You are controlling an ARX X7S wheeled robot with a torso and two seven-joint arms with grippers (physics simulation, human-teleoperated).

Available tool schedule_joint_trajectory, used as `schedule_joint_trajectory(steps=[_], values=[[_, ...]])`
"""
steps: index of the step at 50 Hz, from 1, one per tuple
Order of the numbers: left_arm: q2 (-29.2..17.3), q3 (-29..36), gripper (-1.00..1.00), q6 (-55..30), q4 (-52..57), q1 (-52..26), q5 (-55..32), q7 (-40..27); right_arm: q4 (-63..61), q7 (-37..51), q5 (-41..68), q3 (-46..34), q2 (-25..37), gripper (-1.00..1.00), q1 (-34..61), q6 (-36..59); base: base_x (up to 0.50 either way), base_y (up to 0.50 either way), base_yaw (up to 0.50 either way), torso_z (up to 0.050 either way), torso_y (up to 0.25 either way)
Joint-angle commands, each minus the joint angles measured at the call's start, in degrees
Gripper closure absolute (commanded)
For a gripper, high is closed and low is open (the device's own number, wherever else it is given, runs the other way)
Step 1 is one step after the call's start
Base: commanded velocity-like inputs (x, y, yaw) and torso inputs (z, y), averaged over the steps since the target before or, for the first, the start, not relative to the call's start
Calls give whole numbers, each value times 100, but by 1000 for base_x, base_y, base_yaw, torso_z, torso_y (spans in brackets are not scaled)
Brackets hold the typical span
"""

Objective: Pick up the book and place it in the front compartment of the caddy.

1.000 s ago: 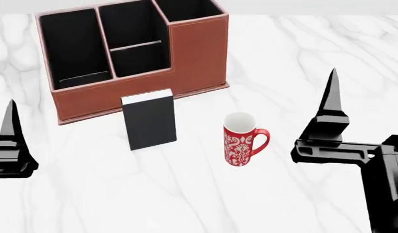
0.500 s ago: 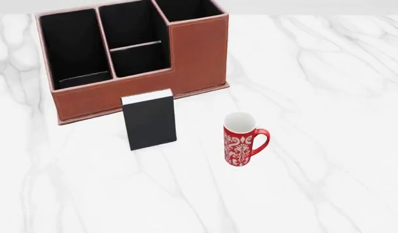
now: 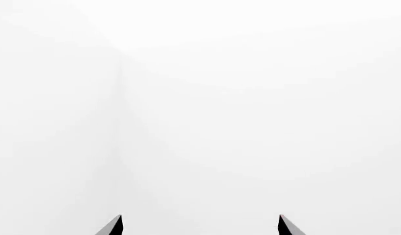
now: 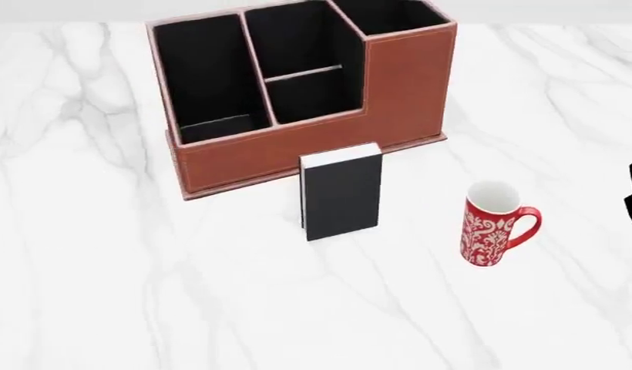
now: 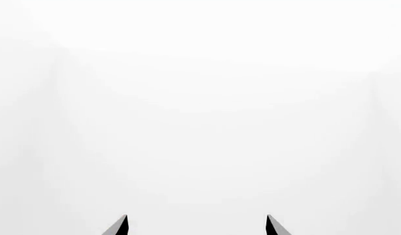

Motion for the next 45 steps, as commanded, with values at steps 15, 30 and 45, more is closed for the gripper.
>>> schedule_joint_trajectory(steps=[15,30,45], values=[[50,-22,-100,57,-25,61,89,58,-72,-171,86,67,-39,-100,-137,-166,0,433,0,0,0],[13,-43,-100,60,-19,76,56,32,-89,-240,158,88,-9,-100,-207,-301,5,0,0,0,0],[-10,-5,-100,76,-16,72,38,1,-92,-357,304,92,4,-100,-288,-427,471,0,0,0,0]])
